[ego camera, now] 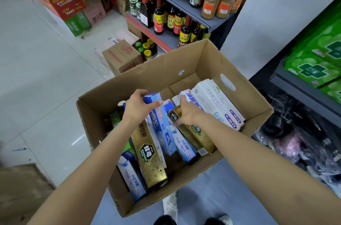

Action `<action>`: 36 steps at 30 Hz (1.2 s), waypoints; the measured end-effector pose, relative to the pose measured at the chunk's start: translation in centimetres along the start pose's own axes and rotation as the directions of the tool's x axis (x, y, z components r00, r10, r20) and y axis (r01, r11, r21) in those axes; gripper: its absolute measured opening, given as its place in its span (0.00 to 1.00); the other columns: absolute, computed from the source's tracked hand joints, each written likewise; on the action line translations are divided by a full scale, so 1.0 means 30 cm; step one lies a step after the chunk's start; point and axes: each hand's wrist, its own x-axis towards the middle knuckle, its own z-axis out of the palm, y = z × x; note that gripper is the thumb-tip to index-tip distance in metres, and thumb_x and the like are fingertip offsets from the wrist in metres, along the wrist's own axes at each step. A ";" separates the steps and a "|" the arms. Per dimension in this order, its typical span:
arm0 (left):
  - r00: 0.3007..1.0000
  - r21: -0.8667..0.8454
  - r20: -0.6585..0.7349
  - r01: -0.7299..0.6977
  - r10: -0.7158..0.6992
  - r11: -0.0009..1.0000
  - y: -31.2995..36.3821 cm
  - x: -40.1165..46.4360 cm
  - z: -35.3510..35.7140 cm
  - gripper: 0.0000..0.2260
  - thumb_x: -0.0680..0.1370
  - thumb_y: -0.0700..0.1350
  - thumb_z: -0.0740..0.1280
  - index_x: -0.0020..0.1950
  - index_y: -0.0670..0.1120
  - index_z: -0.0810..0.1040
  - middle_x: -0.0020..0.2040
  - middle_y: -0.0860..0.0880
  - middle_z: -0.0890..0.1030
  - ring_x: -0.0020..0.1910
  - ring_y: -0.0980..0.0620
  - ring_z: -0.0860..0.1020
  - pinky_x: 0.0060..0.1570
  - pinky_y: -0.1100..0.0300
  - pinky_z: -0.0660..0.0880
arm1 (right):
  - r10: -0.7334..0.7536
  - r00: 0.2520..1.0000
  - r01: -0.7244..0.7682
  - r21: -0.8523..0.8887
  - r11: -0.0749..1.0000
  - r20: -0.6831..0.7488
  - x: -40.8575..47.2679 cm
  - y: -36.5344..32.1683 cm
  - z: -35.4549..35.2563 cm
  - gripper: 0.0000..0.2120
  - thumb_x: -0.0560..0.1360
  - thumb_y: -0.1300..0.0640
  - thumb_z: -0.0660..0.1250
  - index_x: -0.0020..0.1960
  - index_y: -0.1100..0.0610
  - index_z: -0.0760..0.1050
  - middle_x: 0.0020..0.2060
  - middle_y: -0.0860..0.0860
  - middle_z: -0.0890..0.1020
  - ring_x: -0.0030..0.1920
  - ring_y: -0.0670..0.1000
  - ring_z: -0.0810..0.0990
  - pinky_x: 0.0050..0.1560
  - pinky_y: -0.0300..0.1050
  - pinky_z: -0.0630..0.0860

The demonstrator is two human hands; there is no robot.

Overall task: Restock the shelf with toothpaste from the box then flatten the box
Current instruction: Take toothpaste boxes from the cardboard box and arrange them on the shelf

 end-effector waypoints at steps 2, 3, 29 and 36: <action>1.000 0.030 0.006 0.018 -0.018 0.999 0.001 -0.007 -0.003 0.21 0.70 0.52 0.75 0.58 0.44 0.75 0.47 0.49 0.82 0.46 0.52 0.82 0.46 0.57 0.79 | 0.035 0.999 -0.036 0.050 0.998 0.022 0.005 0.009 0.033 0.46 0.64 0.50 0.78 0.72 0.56 0.53 0.62 0.56 0.73 0.61 0.57 0.73 0.58 0.51 0.72; 1.000 0.038 0.013 0.009 -0.010 0.999 0.001 -0.012 -0.004 0.17 0.70 0.52 0.74 0.53 0.45 0.76 0.46 0.48 0.83 0.45 0.52 0.83 0.47 0.55 0.80 | 0.058 0.998 -0.059 0.070 0.996 0.026 0.006 0.021 0.043 0.42 0.64 0.49 0.77 0.69 0.56 0.58 0.60 0.55 0.74 0.59 0.55 0.74 0.56 0.49 0.73; 0.919 -0.321 -0.025 -0.380 0.393 0.868 0.994 -0.389 0.690 0.30 0.61 0.68 0.67 0.44 0.42 0.76 0.44 0.43 0.82 0.42 0.44 0.83 0.42 0.48 0.81 | 0.314 0.720 0.470 0.767 0.436 -0.619 -0.970 0.686 -0.610 0.05 0.75 0.53 0.67 0.48 0.55 0.77 0.33 0.47 0.82 0.32 0.46 0.80 0.34 0.38 0.75; 0.839 -0.582 0.159 -0.347 0.521 0.735 1.327 -0.810 1.185 0.15 0.70 0.52 0.74 0.39 0.42 0.74 0.36 0.46 0.79 0.27 0.57 0.79 0.29 0.61 0.79 | 0.515 0.435 0.613 0.662 0.432 -0.739 -1.430 1.181 -0.762 0.08 0.70 0.48 0.70 0.44 0.51 0.75 0.38 0.48 0.79 0.38 0.48 0.76 0.42 0.44 0.72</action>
